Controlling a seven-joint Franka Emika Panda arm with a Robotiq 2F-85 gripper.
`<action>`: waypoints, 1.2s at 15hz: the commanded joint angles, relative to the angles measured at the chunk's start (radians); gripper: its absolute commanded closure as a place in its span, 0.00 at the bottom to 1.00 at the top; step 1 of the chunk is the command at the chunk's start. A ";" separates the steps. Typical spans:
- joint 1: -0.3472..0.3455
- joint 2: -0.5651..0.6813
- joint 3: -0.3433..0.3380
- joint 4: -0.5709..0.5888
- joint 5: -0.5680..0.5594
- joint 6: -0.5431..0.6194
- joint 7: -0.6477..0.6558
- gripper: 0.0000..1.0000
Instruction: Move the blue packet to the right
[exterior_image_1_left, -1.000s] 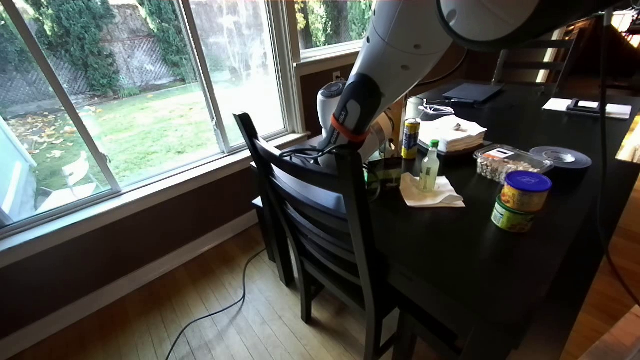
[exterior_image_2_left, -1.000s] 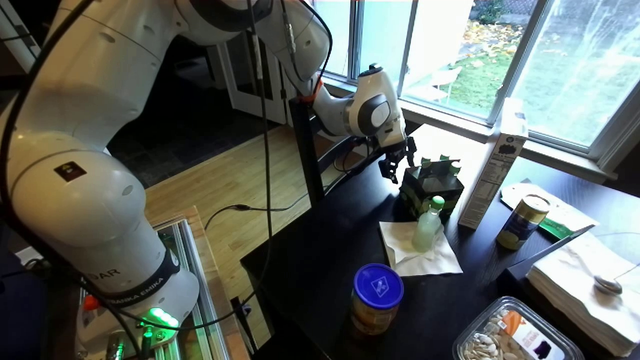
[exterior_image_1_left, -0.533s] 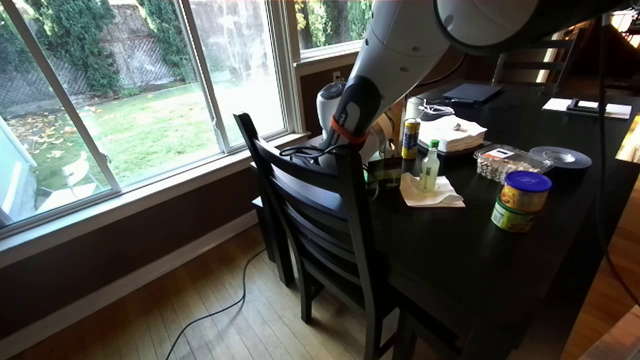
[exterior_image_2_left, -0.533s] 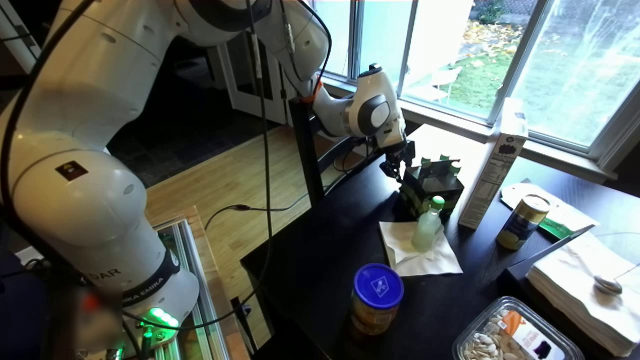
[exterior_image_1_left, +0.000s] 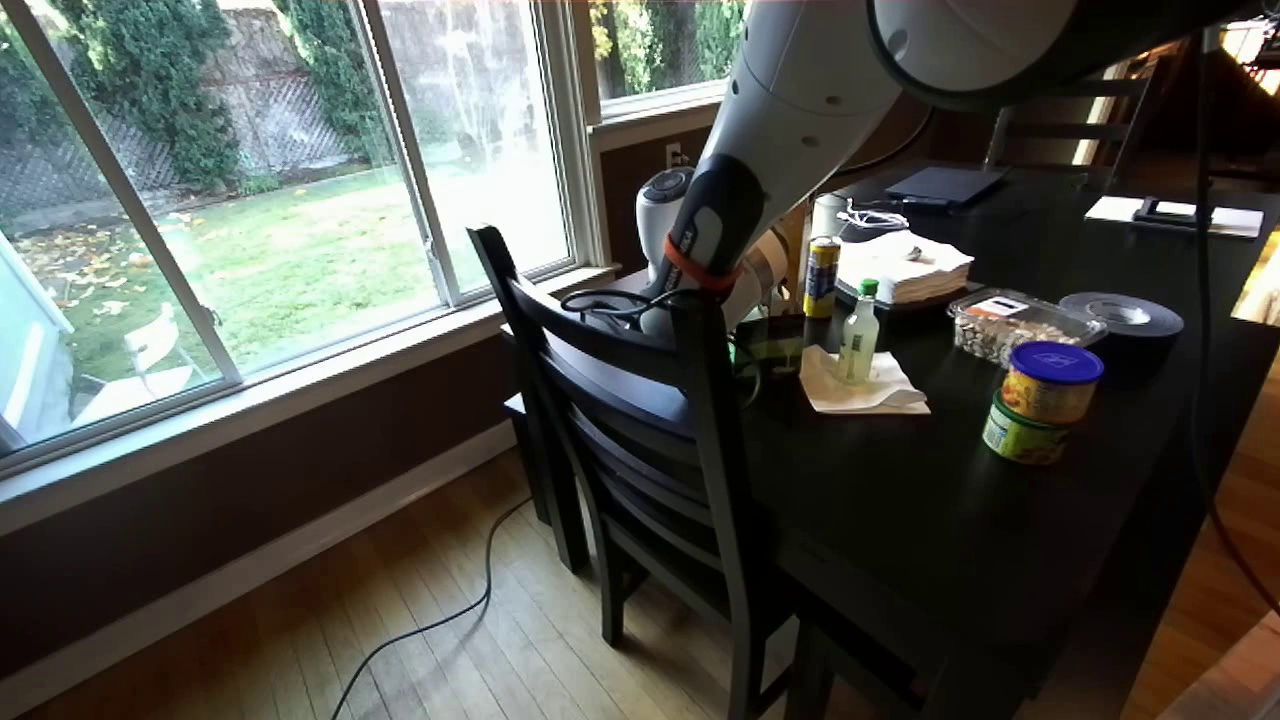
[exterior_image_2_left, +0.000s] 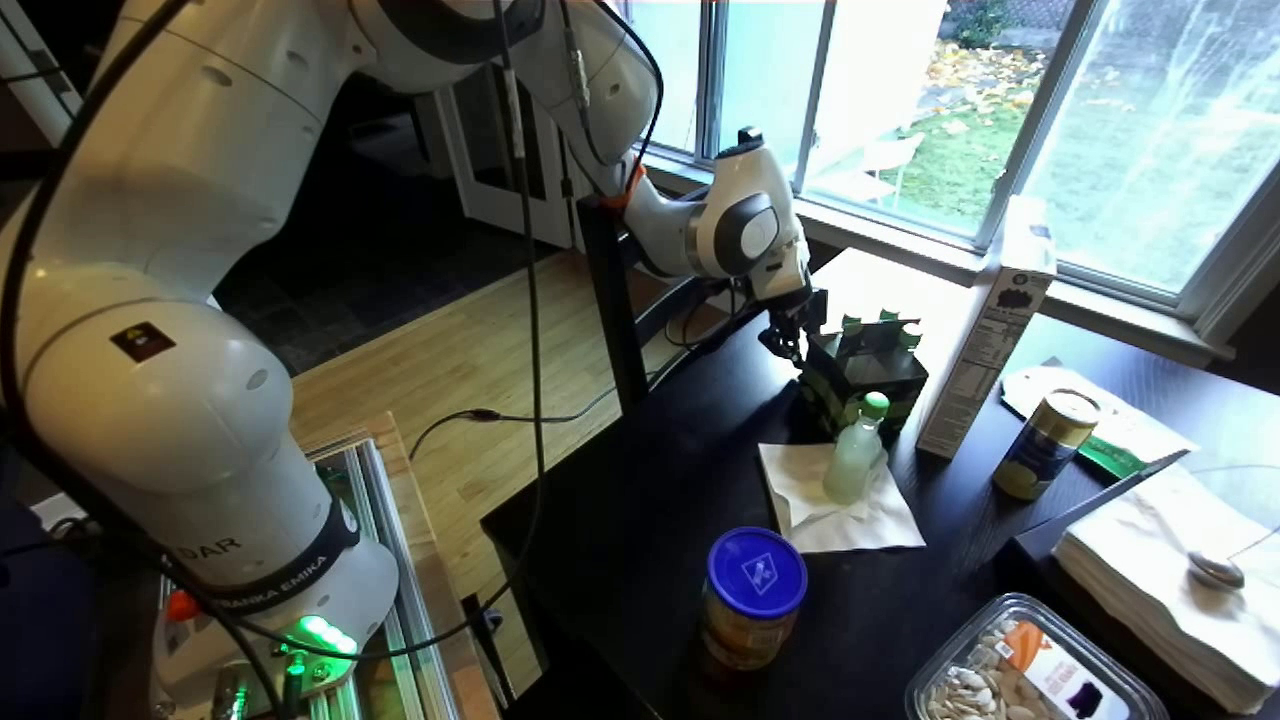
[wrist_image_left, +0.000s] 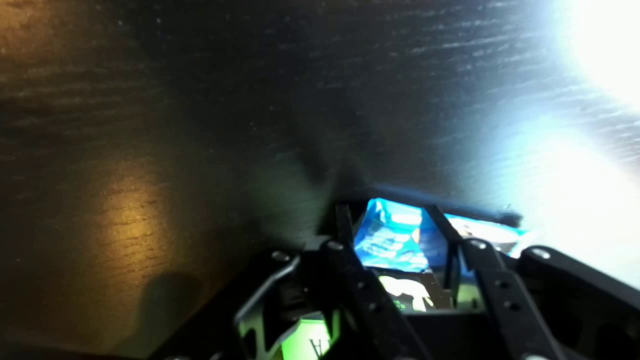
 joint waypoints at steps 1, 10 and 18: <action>-0.004 0.021 0.008 -0.021 -0.025 0.017 0.044 0.62; 0.002 -0.001 0.006 -0.037 -0.042 0.013 0.032 1.00; 0.080 -0.109 -0.082 -0.022 -0.183 -0.038 0.012 1.00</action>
